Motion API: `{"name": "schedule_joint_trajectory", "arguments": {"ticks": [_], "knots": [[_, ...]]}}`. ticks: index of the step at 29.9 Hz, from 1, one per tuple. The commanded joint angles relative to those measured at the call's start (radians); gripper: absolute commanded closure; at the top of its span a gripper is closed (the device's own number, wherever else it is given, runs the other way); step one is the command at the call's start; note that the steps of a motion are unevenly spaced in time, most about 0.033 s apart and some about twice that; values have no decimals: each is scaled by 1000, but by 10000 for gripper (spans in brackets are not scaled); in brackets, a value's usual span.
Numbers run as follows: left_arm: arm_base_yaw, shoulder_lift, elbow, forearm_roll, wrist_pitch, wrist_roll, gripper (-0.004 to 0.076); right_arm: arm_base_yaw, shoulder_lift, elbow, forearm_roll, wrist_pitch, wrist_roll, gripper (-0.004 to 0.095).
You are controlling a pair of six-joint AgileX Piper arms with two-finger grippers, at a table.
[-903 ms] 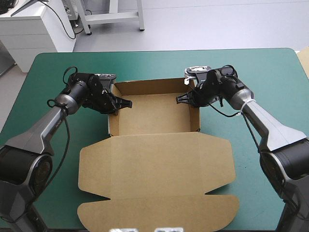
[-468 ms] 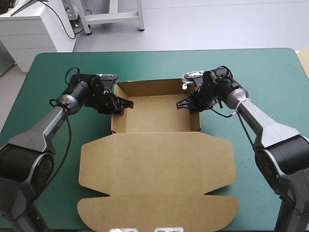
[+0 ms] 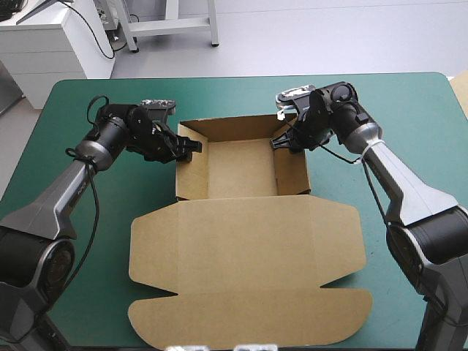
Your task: Fold the box
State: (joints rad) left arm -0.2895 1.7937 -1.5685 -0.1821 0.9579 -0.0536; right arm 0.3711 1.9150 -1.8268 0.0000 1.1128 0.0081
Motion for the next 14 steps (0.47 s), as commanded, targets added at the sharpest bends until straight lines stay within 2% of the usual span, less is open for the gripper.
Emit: {"name": "schedule_joint_trajectory", "arguments": {"ticks": [1, 9, 14], "knots": [[-1, -75, -104, -31, 11, 1, 304, -7, -51, -61, -6, -19, -20, 492], [-1, -94, -204, -73, 110, 1, 304, -7, -51, -129, -9, -1, -20, 492], [-1, -146, -279, -79, 189, 39, 344, -8, -51, -202, -63, 110, -8, 492]]}}
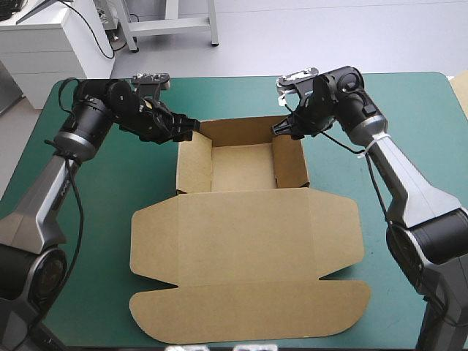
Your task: Fold the box
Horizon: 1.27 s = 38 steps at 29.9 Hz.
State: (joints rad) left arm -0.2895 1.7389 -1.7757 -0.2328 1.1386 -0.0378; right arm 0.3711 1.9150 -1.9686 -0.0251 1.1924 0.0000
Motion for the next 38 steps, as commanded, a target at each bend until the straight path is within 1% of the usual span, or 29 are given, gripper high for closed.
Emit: {"name": "schedule_joint_trajectory", "arguments": {"ticks": [1, 3, 5, 6, 7, 8, 9, 10, 13, 19, 22, 25, 33, 36, 37, 38], "knots": [[-1, -104, -88, -30, 15, 38, 362, -8, -51, -68, -41, 46, 16, 492], [-1, -130, -113, -47, 36, 38, 403, -8, -51, -70, -40, 53, 61, 492], [-1, -157, -121, -58, 95, 38, 467, -8, -51, -70, -22, 53, 103, 492], [-1, -172, -121, -54, 136, 56, 512, -8, -51, -70, -6, 53, 103, 492], [-1, -184, -119, -42, 154, 95, 566, -8, -49, -70, 3, 53, 103, 492], [-1, -199, -106, -33, 154, 115, 615, -8, -48, -70, 4, 53, 103, 492], [-1, -214, -91, -19, 152, 116, 685, -8, -48, -68, 2, 53, 103, 492], [-1, -229, -74, -4, 152, 117, 729, -8, -48, -64, -1, 53, 103, 492], [-1, -263, -17, 1, 152, 120, 731, -8, -48, -36, -6, 53, 103, 492], [-1, -348, 139, 32, 148, 213, 731, -8, -27, 11, 25, 53, 105, 492], [-1, -395, 220, 93, 141, 210, 731, -8, 4, 11, 25, 53, 105, 492], [-1, -449, 303, 88, 135, 208, 731, -8, 31, 11, 25, 53, 105, 492], [-1, -643, 527, 77, 86, 214, 731, -8, 94, 13, 65, 53, 105, 492], [-1, -729, 610, 77, 47, 214, 731, -8, 103, 13, 86, 53, 94, 493], [-1, -760, 640, 77, 26, 214, 731, -8, 104, 13, 89, 53, 91, 504], [-1, -785, 671, 77, 10, 214, 731, -8, 106, 13, 91, 53, 91, 537]]}}
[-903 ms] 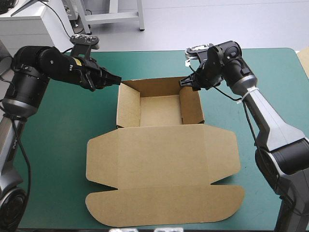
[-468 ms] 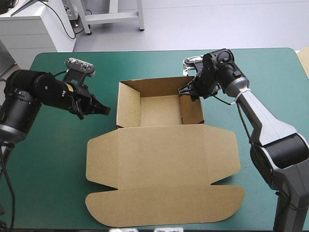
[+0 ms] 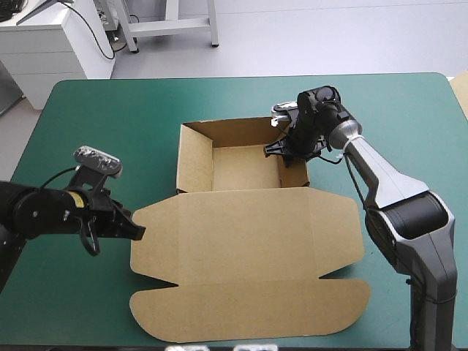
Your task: Fold the box
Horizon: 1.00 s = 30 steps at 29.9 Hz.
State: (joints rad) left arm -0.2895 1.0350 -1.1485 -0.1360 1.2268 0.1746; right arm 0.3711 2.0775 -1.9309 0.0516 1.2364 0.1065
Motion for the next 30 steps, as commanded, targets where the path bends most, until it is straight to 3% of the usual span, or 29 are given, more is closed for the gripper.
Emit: {"name": "schedule_joint_trajectory", "arguments": {"ticks": [1, 6, 14, 18, 23, 30], "knots": [[-1, -112, 74, -20, -96, 2, 731, -8, -57, -24, 14, 9, -16, 589], [-1, -262, 217, -20, -155, 2, 731, -8, -57, -24, 15, 9, -16, 933], [-1, -454, 414, -10, -153, -7, 731, -15, -73, -24, -20, 9, -16, 927], [-1, -496, 484, -10, -138, -7, 731, -75, -105, -35, -18, 9, -50, 928], [-1, -501, 540, -10, -65, -7, 731, -240, -163, -37, -18, 9, -86, 927], [-1, -501, 552, -16, -65, -28, 731, -527, -210, -35, -80, 9, -145, 928]]}}
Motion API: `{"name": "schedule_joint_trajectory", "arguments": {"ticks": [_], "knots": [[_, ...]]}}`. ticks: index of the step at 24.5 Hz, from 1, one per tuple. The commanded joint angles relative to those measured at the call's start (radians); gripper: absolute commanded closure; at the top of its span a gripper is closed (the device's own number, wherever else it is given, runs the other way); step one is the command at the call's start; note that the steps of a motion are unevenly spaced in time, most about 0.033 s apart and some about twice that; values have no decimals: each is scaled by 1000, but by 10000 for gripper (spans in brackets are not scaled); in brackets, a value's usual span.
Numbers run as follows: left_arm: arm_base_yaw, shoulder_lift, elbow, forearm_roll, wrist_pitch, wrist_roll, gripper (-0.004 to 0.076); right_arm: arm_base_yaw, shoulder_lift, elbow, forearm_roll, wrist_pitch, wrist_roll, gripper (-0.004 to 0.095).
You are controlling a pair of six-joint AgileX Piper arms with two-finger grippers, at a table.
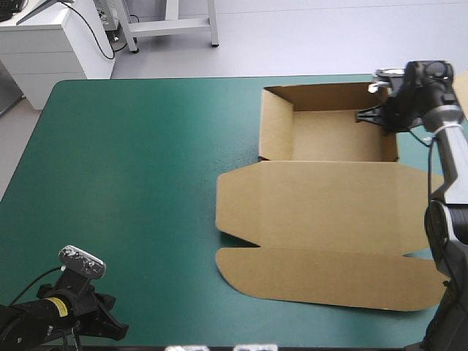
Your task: Fold the box
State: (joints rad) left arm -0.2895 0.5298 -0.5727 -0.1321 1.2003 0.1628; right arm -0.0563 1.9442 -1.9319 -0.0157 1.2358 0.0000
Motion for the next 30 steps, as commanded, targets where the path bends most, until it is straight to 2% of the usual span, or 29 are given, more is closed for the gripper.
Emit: {"name": "schedule_joint_trajectory", "arguments": {"ticks": [1, 4, 5, 9, 11, 14, 17, 18, 22, 30], "knots": [[-1, 4, -24, -20, -39, -17, 731, -135, -80, -34, -8, 10, -38, 927], [-1, 4, -22, -20, -45, -19, 731, -267, -80, -34, 44, 10, -38, 928], [-1, 4, -22, -20, -47, -34, 731, -346, -80, -27, 52, 10, -38, 927], [-1, 4, -22, -20, -47, -33, 731, -506, -80, 19, -30, 10, -38, 927], [-1, 4, -22, -20, -47, -35, 731, -550, -80, 38, -32, 10, -33, 927], [-1, 4, -22, -20, -47, -37, 731, -571, -80, 52, -66, 10, -33, 926], [-1, 4, -22, -20, -47, -39, 731, -571, -80, 53, -79, 10, -33, 879], [-1, 4, -22, -20, -47, -39, 731, -571, -80, 53, -79, 10, -33, 847], [-1, 4, -22, -20, -47, -39, 731, -571, -80, 53, -88, 10, -33, 581], [-1, 4, -22, -20, -47, -39, 731, -569, -124, 53, -44, 10, -33, 559]]}}
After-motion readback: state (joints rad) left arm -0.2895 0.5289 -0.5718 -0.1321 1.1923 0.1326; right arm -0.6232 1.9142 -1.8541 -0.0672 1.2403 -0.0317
